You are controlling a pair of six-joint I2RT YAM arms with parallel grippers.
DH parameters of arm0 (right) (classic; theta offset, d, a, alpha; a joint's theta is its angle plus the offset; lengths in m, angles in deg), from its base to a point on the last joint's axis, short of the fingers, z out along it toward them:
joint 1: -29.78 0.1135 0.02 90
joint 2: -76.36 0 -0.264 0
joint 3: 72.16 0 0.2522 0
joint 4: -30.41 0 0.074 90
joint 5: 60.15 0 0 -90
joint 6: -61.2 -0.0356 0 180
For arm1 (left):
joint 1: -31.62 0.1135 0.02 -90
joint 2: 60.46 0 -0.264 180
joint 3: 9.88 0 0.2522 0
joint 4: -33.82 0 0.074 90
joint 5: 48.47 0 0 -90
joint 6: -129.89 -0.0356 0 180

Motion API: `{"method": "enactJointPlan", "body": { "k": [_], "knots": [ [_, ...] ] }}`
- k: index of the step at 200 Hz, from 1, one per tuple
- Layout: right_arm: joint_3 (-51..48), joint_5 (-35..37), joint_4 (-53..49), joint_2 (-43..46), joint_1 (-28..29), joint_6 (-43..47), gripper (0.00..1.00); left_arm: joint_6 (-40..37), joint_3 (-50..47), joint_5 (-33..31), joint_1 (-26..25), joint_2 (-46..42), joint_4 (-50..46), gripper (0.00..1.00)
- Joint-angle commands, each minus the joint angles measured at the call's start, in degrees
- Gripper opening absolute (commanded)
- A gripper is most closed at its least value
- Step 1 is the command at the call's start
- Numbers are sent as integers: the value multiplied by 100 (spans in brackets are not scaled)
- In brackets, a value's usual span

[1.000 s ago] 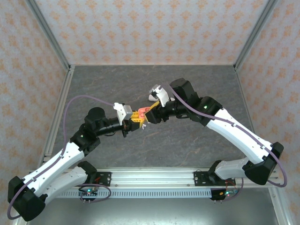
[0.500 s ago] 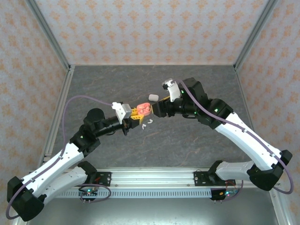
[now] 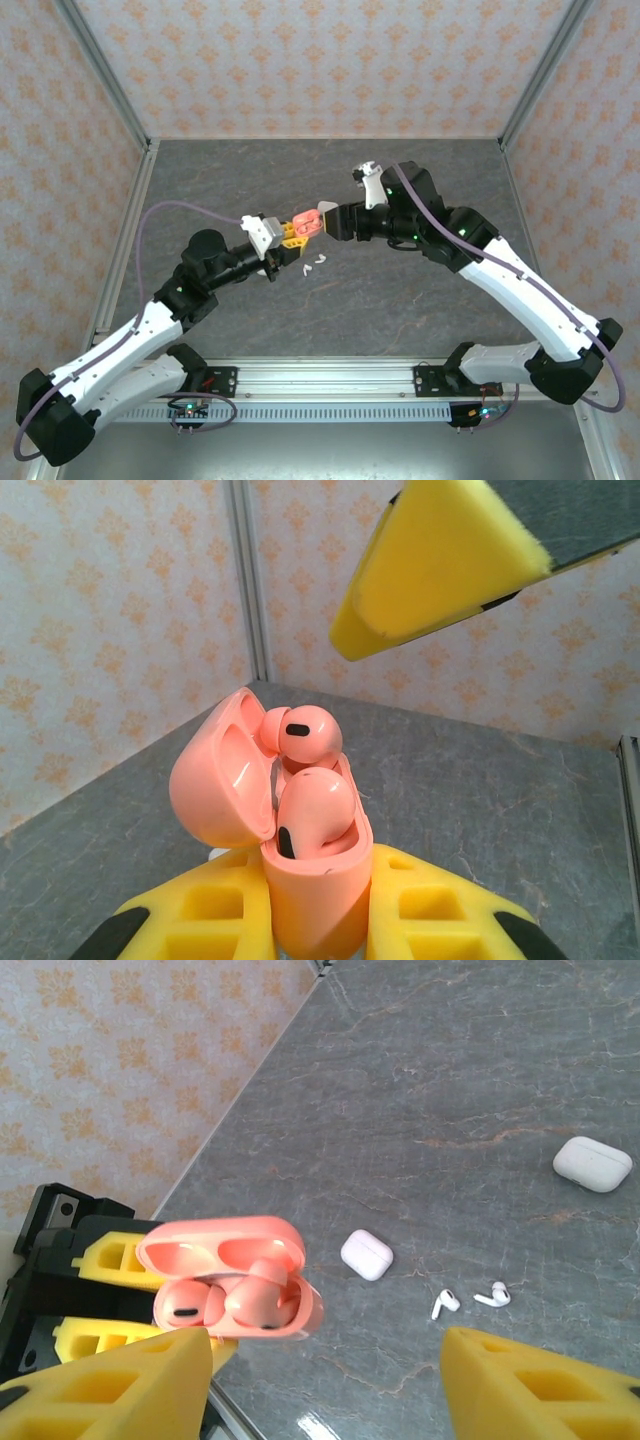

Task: Insert wireless bluetooth earbuds into charging case

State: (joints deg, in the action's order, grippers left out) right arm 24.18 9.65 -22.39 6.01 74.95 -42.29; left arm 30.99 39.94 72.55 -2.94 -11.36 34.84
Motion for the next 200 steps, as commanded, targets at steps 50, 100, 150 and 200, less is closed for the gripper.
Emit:
{"method": "enactJointPlan", "body": {
  "k": [50, 100, 150, 200],
  "knots": [
    [73, 256, 475, -162, 78, -712, 59, -86, 287, -246, -137, 46, 259, 0],
    [87, 184, 497, -380, 166, -771, 61, -73, 321, -235, -147, 137, 244, 0],
    [99, 140, 300, -488, 212, -772, 56, -35, 335, -290, -151, 151, 244, 0],
    [107, 145, 125, -467, 238, -721, 53, 12, 350, -360, -156, 167, 248, 0]
  ]
}}
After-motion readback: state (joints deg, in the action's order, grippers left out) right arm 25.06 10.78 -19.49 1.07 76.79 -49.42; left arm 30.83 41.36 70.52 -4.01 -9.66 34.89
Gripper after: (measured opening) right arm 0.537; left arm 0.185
